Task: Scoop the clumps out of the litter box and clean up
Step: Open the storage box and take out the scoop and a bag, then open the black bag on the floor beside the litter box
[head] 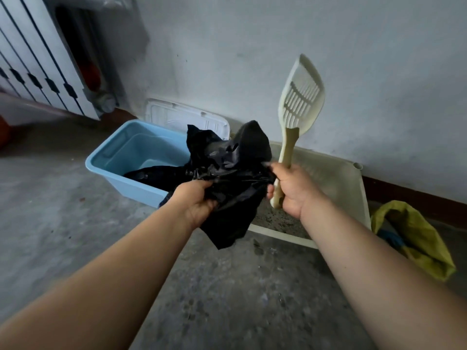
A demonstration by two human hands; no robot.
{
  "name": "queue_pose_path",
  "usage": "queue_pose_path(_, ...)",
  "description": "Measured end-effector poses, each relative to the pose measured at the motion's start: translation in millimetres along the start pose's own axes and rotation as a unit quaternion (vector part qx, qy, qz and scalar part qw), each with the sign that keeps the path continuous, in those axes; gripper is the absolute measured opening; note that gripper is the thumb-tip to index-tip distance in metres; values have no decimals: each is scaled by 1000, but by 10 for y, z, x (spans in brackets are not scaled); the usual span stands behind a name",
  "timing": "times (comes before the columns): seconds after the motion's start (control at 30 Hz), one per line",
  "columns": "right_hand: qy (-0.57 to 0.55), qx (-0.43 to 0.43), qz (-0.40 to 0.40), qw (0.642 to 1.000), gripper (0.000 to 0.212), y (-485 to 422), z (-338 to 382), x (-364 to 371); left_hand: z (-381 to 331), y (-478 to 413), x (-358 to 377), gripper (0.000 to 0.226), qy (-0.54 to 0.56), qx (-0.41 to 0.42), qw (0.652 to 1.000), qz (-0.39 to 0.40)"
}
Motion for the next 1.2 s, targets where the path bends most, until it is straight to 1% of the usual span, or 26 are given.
queue_pose_path(0.07,98,10,49,994,38,-10,-13,-29,-47,44,-45,21,-57,-7,998,-12)
queue_pose_path(0.1,173,6,55,983,45,-15,-8,-41,-81,60,-75,20,-97,-7,995,-11)
queue_pose_path(0.17,325,-26,3,945,37,-49,24,-110,-215,135,-118,20,-199,36,979,-4)
queue_pose_path(0.2,359,-51,-50,931,31,-96,69,-183,-302,159,-149,19,-314,77,946,-1)
queue_pose_path(0.23,358,-70,-110,925,27,-142,121,-278,-377,161,-185,23,-473,120,873,-7)
queue_pose_path(0.27,331,-88,-169,924,22,-155,174,-382,-436,156,-221,26,-604,157,781,-29)
queue_pose_path(0.3,298,-113,-222,921,19,-154,240,-496,-489,136,-273,25,-677,194,706,-71)
queue_pose_path(0.33,286,-135,-260,912,16,-145,306,-597,-553,110,-347,19,-677,222,691,-124)
queue_pose_path(0.37,276,-150,-283,906,17,-118,374,-683,-624,101,-455,10,-617,237,731,-169)
queue_pose_path(0.4,259,-159,-299,905,20,-113,417,-782,-659,61,-610,9,-495,221,818,-193)
queue_pose_path(0.43,221,-154,-313,911,24,-121,430,-890,-638,1,-761,14,-341,176,904,-187)
queue_pose_path(0.47,159,-137,-313,926,27,-140,412,-983,-587,-53,-837,18,-208,120,960,-146)
queue_pose_path(0.5,81,-105,-295,946,28,-153,358,-1025,-544,-94,-884,21,-118,82,984,-102)
queue_pose_path(0.53,5,-71,-263,962,23,-188,282,-1048,-515,-109,-930,25,-55,59,994,-74)
queue_pose_path(0.6,-112,-5,-193,975,9,-195,146,-996,-459,-80,-949,26,23,38,998,-32)
queue_pose_path(0.67,-158,31,-127,979,11,-154,61,-901,-380,-28,-954,24,17,43,999,-8)
queue_pose_path(0.77,-120,49,-84,988,9,-112,8,-888,-191,21,-1043,23,-106,28,994,-18)
queue_pose_path(0.83,9,31,-129,991,4,-107,8,-1004,-102,-8,-1274,15,-165,34,981,-96)
queue_pose_path(0.87,75,11,-165,983,11,-114,28,-1070,-85,-26,-1421,15,-176,35,972,-154)
queue_pose_path(0.93,124,-38,-226,965,25,-104,72,-1167,-28,-56,-1708,23,-221,14,941,-257)
queue_pose_path(1.0,155,-73,-242,955,32,-91,104,-1176,16,-61,-1830,29,-331,-19,899,-286)
queue_pose_path(1.03,190,-81,-234,950,36,-97,118,-1154,49,-93,-1848,29,-411,-34,869,-272)
queue_pose_path(1.07,221,-84,-216,947,39,-101,118,-1101,92,-120,-1840,29,-506,-48,825,-246)
queue_pose_path(1.13,259,-91,-181,945,44,-148,103,-995,189,-137,-1689,39,-662,-50,730,-160)
queue_pose_path(1.17,277,-95,-168,941,45,-177,81,-941,258,-143,-1597,51,-697,-39,707,-111)
queue_pose_path(1.2,297,-97,-157,937,46,-206,71,-889,332,-166,-1465,64,-707,-21,704,-61)
Point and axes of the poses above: each hand's wrist, its own y-axis away from the middle knuckle, its own x-axis out of the palm, z = x × y, the point moved 6 cm from there along -y, towards the middle knuckle, and after that the axes turned 13 degrees about -y, right-handed, at the moved point
